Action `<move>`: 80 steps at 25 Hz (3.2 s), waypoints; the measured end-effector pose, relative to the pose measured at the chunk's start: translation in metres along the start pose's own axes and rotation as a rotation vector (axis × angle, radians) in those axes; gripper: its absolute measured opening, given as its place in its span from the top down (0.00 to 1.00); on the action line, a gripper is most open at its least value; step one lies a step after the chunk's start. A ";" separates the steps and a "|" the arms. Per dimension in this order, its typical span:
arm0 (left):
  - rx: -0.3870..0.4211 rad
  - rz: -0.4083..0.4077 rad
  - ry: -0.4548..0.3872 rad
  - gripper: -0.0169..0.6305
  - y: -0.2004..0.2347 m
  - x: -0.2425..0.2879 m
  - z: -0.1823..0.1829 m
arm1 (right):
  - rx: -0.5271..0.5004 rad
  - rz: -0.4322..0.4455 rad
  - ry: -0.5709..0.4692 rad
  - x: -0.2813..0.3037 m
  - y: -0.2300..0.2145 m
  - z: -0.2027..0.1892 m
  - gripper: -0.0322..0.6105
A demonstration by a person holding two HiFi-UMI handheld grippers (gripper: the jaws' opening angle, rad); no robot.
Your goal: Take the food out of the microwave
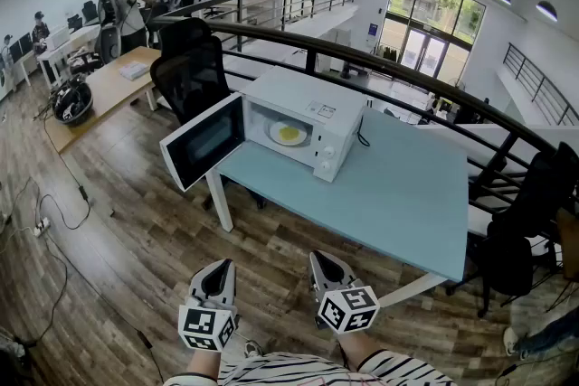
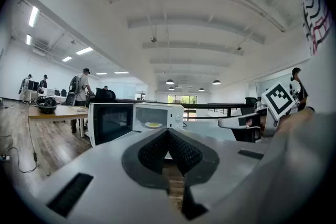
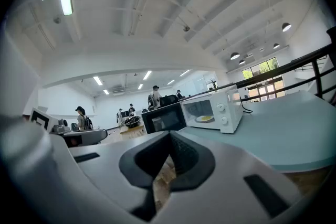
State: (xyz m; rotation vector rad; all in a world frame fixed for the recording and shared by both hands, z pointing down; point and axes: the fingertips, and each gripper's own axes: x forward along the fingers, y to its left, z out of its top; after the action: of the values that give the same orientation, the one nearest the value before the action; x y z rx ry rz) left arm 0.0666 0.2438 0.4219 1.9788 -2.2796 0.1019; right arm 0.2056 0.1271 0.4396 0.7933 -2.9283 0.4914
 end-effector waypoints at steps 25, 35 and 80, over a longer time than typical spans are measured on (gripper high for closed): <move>-0.023 -0.344 0.049 0.73 0.071 0.075 -0.008 | 0.128 -0.165 -0.076 0.097 0.011 -0.001 0.67; -0.020 -0.356 0.057 0.73 0.091 0.162 0.001 | 0.107 -0.168 -0.055 0.167 -0.038 0.020 0.67; -0.014 -0.574 0.184 0.73 0.151 0.484 -0.022 | 0.164 -0.427 -0.059 0.384 -0.191 0.038 0.67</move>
State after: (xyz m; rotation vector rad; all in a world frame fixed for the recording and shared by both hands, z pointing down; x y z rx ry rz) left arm -0.1485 -0.2070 0.5136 2.4092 -1.5285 0.1994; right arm -0.0295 -0.2250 0.5147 1.4294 -2.6720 0.6783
